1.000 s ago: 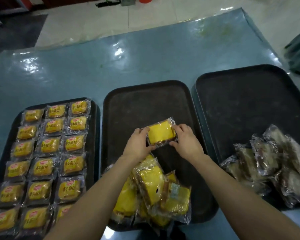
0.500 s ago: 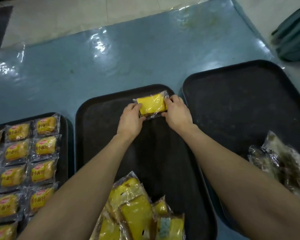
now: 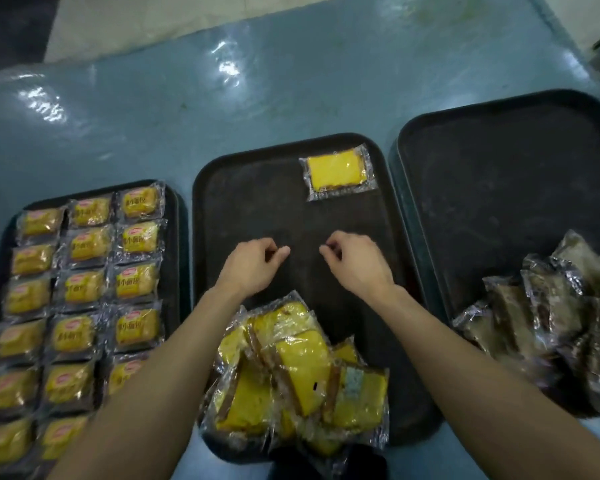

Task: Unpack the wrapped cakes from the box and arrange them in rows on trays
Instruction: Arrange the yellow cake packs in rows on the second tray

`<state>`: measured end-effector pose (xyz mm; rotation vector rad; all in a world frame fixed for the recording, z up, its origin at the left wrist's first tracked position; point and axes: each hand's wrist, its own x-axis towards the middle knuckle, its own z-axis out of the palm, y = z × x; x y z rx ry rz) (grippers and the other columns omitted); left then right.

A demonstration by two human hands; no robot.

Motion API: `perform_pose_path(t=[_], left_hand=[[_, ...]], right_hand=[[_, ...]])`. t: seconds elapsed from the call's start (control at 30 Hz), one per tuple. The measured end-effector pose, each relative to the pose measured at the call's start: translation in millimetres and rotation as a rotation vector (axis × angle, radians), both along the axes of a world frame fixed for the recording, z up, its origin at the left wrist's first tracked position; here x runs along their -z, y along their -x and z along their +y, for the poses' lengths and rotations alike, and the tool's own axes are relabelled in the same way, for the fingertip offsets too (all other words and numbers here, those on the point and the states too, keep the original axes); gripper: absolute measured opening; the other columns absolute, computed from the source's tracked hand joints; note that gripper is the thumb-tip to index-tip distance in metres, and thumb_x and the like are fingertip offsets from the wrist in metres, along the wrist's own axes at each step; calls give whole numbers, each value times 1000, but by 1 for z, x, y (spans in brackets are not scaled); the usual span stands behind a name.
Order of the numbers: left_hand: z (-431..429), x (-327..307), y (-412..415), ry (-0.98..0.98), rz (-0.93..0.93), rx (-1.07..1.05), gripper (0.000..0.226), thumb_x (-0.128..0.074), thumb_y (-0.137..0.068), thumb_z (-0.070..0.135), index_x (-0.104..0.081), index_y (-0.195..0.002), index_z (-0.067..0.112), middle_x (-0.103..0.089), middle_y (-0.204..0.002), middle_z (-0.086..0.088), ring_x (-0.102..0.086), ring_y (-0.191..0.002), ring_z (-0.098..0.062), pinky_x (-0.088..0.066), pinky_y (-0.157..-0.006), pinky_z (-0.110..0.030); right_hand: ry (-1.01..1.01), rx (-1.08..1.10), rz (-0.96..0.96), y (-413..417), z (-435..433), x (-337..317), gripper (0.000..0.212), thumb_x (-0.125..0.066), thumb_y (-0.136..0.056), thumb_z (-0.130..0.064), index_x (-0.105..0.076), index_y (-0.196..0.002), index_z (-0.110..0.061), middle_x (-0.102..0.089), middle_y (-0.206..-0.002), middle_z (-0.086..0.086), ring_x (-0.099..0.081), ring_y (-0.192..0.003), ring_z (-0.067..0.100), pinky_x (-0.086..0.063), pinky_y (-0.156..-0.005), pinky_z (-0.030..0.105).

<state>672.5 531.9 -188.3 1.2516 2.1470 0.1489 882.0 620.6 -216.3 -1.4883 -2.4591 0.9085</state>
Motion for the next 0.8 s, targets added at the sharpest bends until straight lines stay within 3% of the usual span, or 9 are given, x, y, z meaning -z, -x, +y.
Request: perform_pose_path(t=[0.1,0.23,0.37,0.43,0.5,0.57,0.67,0.73,0.8], left_hand=[[-44,-6,-1,197,-74,63,63,-51,-99,78,-76,-83,23,-75,-77,2,-72,-75,-13,-59,-74,-37],[-70,-10,-1,250,-192,115,47,-66,-97,67,-72,-80,24,-68,-78,4,-65,-75,-13,-48,-65,-32],[-78,-18,3,23,-310,-182,31,-71,-101,49,-76,-89,22,-72,-80,7,-70,-77,-12,-51,-68,-28],[-79,-22,8,-147,-240,-353,17,-74,-101,39,-78,-100,23,-76,-92,7,-73,-89,-12,-52,-71,-26],[-78,-22,15,-287,-168,-463,13,-75,-101,33,-78,-108,22,-76,-100,9,-72,-99,-12,-57,-84,-30],[-78,-19,20,-346,-169,-488,27,-73,-103,34,-73,-127,22,-74,-113,9,-70,-110,-13,-57,-97,-33],[-81,-6,24,-305,-349,-549,72,-78,-100,35,-44,-162,24,-58,-153,-3,-59,-137,-20,-53,-109,-38],[-84,5,26,-219,-271,-473,93,-87,-91,34,-34,-167,25,-46,-164,-6,-51,-147,-26,-48,-118,-46],[-89,16,24,-145,-102,-353,100,-94,-82,38,-37,-164,26,-47,-161,-5,-52,-145,-27,-47,-119,-49]], right_hand=[[174,-43,-17,-1,-45,8,32,-56,-107,-50,-68,-91,-24,-71,-80,-3,-69,-78,21,-57,-72,40],[292,-31,1,-4,-74,16,31,-50,-111,-40,-70,-96,-21,-72,-88,-2,-67,-85,21,-51,-74,39],[392,70,93,-9,-73,14,29,-45,-113,-30,-73,-106,-24,-76,-91,-9,-68,-89,13,-49,-81,34],[418,98,102,-5,-70,12,30,-41,-114,-32,-70,-111,-24,-77,-89,-9,-70,-92,13,-50,-84,35],[424,96,94,1,-68,9,30,-37,-115,-37,-65,-121,-25,-77,-98,-6,-70,-100,18,-48,-86,37],[441,89,109,6,-66,6,34,-37,-115,-38,-60,-138,-28,-75,-114,-2,-67,-108,22,-48,-89,38],[434,62,108,11,-67,7,39,-48,-113,-33,-53,-152,-28,-71,-125,1,-68,-102,19,-50,-83,34],[380,63,92,13,-70,12,47,-62,-107,-35,-53,-153,-24,-72,-121,-3,-67,-105,17,-51,-86,33],[308,63,76,15,-73,18,58,-74,-99,-42,-54,-150,-24,-71,-109,-9,-67,-102,14,-54,-88,34]])
